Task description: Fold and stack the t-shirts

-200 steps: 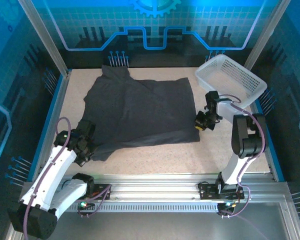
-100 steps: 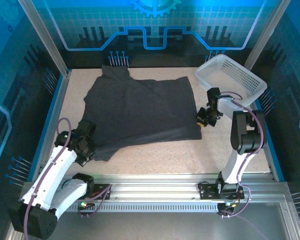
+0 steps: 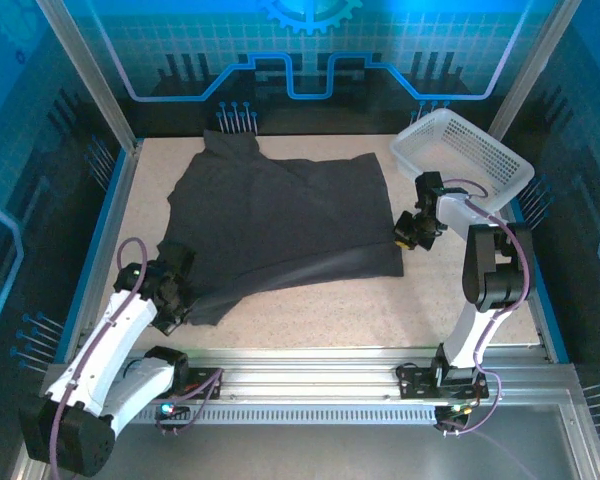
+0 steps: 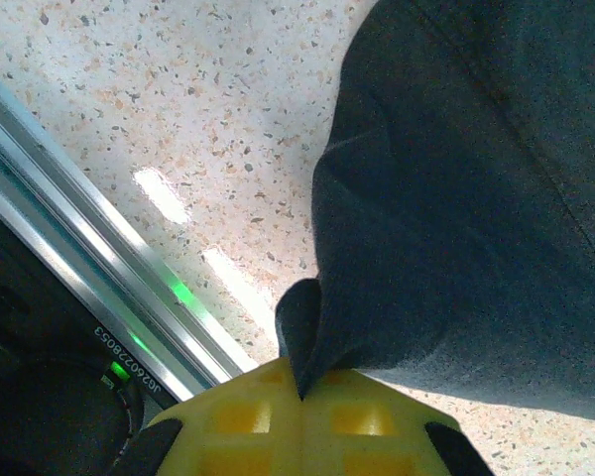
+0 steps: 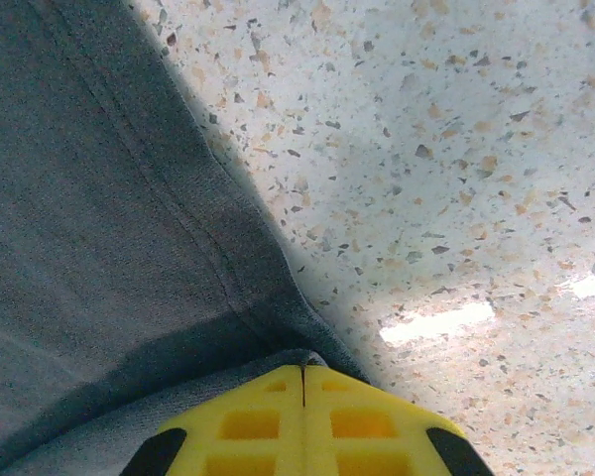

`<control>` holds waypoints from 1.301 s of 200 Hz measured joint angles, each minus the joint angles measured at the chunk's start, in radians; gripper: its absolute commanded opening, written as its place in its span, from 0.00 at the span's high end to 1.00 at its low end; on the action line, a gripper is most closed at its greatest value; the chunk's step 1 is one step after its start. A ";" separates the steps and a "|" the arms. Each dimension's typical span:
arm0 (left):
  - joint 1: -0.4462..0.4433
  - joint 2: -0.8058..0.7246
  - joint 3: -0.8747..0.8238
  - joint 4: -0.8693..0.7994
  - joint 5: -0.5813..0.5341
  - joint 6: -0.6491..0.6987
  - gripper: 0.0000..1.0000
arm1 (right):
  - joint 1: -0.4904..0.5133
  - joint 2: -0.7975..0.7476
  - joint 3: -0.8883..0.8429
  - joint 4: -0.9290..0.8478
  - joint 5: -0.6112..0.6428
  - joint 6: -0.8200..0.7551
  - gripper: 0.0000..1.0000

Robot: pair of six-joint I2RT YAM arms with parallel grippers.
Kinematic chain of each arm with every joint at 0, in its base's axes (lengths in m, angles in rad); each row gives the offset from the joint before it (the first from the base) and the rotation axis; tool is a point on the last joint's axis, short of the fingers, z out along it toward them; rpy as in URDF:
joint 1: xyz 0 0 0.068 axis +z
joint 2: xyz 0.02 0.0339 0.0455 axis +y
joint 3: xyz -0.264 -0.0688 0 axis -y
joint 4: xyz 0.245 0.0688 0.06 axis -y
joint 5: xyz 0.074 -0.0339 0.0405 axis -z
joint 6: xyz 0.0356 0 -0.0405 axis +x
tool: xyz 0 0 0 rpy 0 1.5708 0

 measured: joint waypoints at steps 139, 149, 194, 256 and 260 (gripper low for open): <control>0.000 0.004 -0.015 0.016 0.018 0.002 1.00 | 0.000 0.050 0.002 -0.014 -0.003 -0.014 0.68; 0.000 0.010 -0.027 0.024 0.031 0.002 1.00 | 0.000 0.052 0.000 -0.020 0.002 -0.019 0.60; 0.000 0.017 -0.054 0.036 0.070 0.003 1.00 | -0.013 -0.133 -0.104 -0.035 0.071 0.008 0.47; 0.000 0.009 -0.081 0.044 0.079 0.003 1.00 | 0.034 -0.434 -0.398 -0.029 0.082 0.132 0.54; 0.000 0.009 -0.081 0.044 0.079 0.003 1.00 | 0.044 -0.431 -0.409 -0.026 0.078 0.140 0.54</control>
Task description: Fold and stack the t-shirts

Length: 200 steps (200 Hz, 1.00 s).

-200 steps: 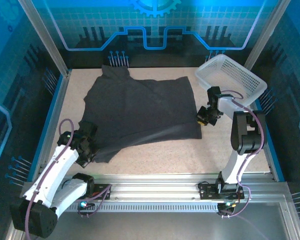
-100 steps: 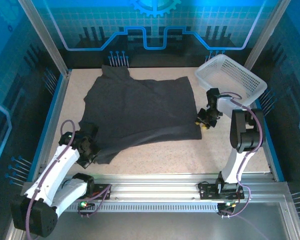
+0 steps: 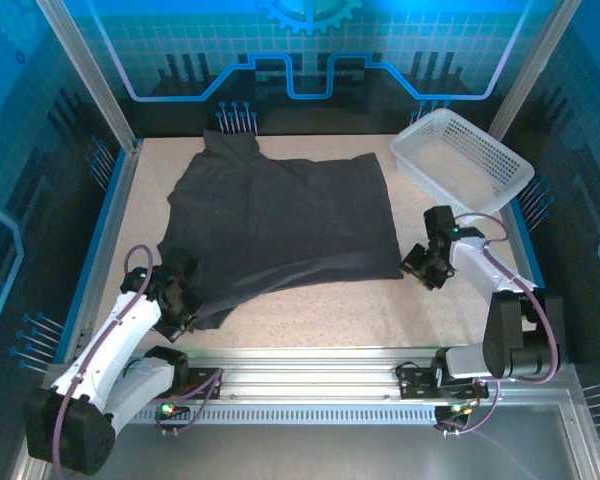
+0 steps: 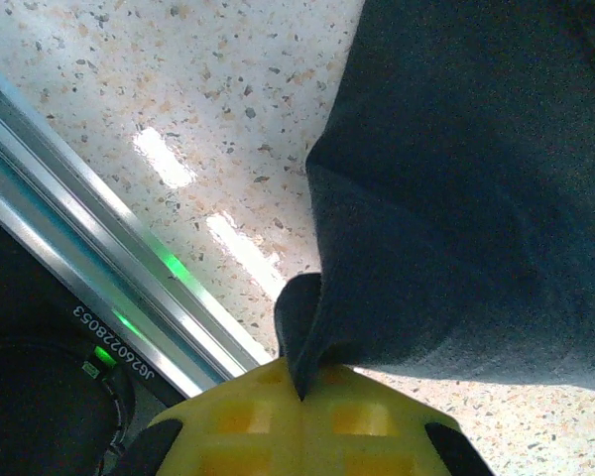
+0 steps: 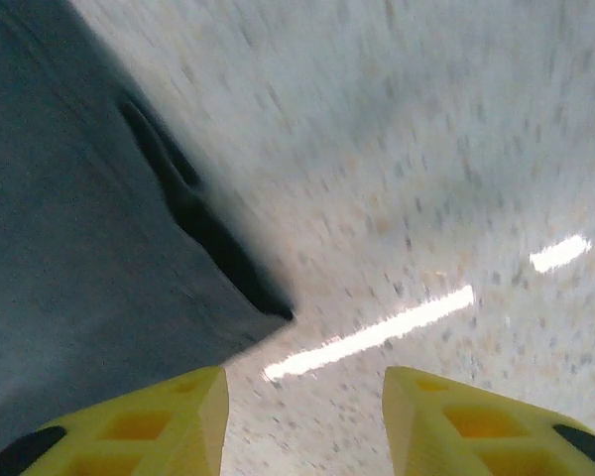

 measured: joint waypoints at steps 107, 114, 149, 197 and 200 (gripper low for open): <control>0.000 0.003 0.000 0.007 0.000 0.000 1.00 | 0.039 0.187 0.053 0.106 -0.053 0.089 0.62; 0.000 0.001 0.000 0.006 0.000 0.000 1.00 | 0.040 0.194 0.063 0.104 -0.053 0.089 0.61; 0.000 -0.007 0.000 0.006 0.000 -0.001 1.00 | 0.065 0.217 0.116 0.090 -0.049 0.088 0.61; 0.000 -0.005 0.000 0.011 0.002 -0.001 1.00 | 0.070 0.299 0.171 0.033 -0.037 0.074 0.70; 0.000 -0.005 0.000 0.011 0.003 -0.001 1.00 | 0.071 0.302 0.174 0.029 -0.033 0.071 0.72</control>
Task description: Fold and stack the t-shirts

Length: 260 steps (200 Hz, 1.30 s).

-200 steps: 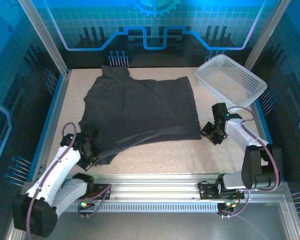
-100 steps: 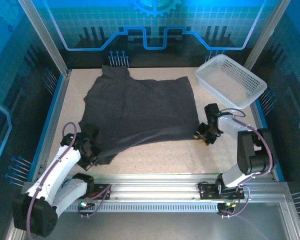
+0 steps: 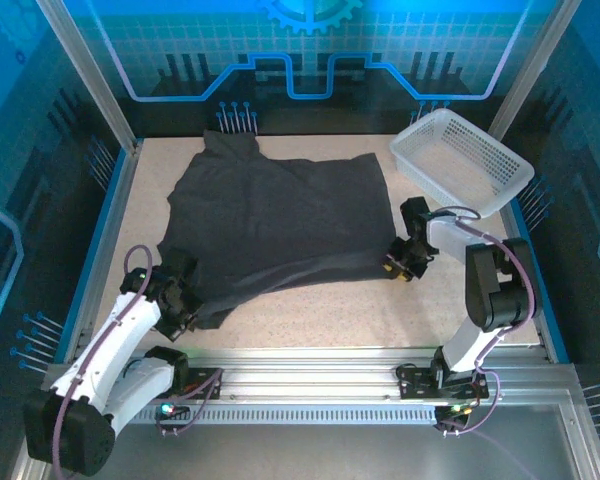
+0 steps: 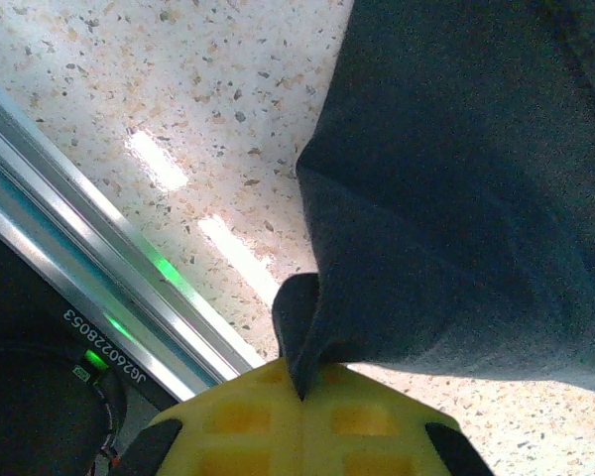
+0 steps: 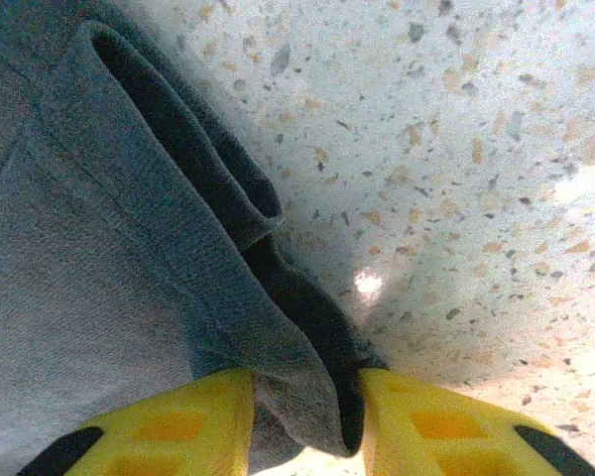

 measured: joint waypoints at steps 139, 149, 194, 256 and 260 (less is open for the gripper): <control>0.226 0.220 0.245 0.143 0.006 0.134 0.46 | -0.202 -0.030 0.138 -0.103 0.076 -0.162 1.00; 0.247 0.261 0.232 0.174 0.013 0.146 0.47 | -0.202 -0.024 0.142 -0.111 0.075 -0.171 1.00; 0.261 0.416 0.152 0.315 0.080 0.201 0.55 | -0.196 -0.007 0.147 -0.115 0.066 -0.187 1.00; 0.255 0.452 0.055 0.412 0.111 0.214 0.55 | -0.183 0.005 0.147 -0.115 0.059 -0.187 1.00; 0.253 0.460 0.053 0.422 0.114 0.214 0.55 | -0.182 0.007 0.147 -0.114 0.059 -0.187 1.00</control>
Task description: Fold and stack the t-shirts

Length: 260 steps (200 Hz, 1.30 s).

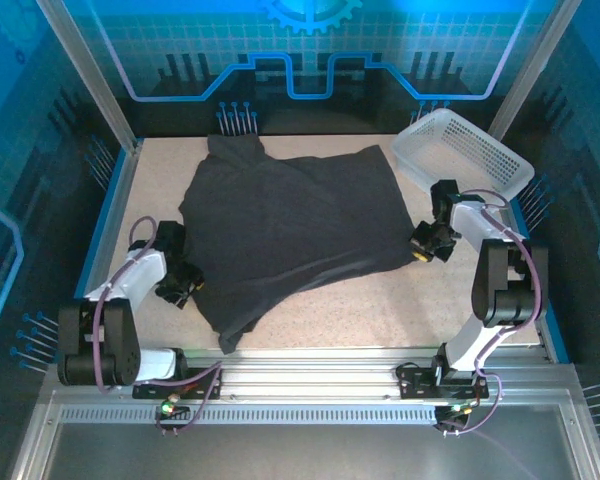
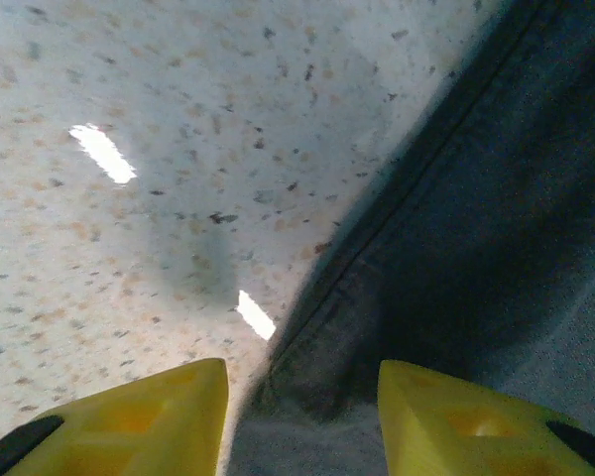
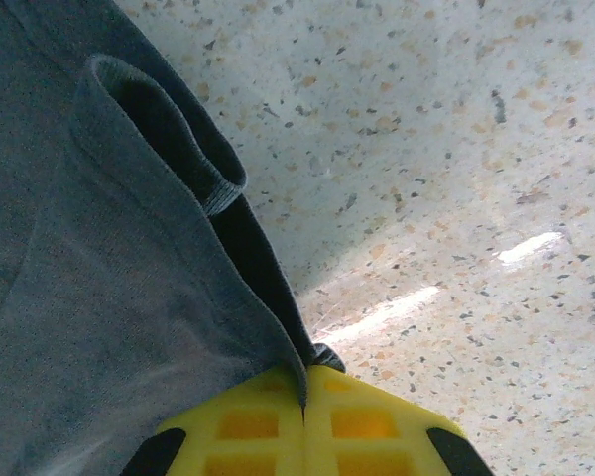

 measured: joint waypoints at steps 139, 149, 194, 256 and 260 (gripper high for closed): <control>-0.047 0.079 0.446 -0.007 0.021 -0.053 1.00 | 0.032 0.018 0.340 -0.074 -0.082 -0.016 1.00; -0.041 0.088 0.585 -0.003 0.024 -0.071 1.00 | 0.032 0.049 0.520 -0.086 -0.098 -0.018 1.00; 0.058 0.154 1.146 -0.005 0.047 -0.160 1.00 | 0.015 0.161 1.202 -0.096 -0.131 0.001 1.00; 0.227 -0.084 1.155 -0.042 0.032 -0.223 1.00 | -0.025 -0.261 0.776 0.055 -0.151 0.068 1.00; 0.233 -0.099 1.155 -0.044 0.031 -0.224 1.00 | -0.031 -0.293 0.741 0.064 -0.154 0.073 1.00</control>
